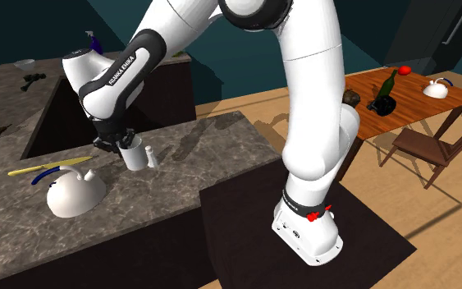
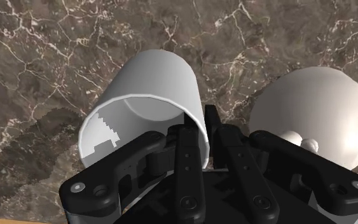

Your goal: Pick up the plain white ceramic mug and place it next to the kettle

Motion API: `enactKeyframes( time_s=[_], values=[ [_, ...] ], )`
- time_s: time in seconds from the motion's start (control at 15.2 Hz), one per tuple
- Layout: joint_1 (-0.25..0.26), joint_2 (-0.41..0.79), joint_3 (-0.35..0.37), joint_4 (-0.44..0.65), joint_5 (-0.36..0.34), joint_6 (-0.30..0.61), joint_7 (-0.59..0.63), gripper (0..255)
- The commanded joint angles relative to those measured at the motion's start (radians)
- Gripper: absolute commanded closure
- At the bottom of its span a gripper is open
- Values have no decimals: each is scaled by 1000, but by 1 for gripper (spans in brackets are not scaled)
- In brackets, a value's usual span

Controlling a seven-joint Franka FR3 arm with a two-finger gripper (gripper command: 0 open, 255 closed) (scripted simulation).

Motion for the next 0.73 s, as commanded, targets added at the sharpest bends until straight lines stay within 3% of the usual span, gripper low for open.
enactKeyframes(
  time_s=[0.0,0.66],
  values=[
    [6,22,-9,1,-15,19,9,255],
    [37,115,-51,-8,-78,113,52,255]
  ],
)
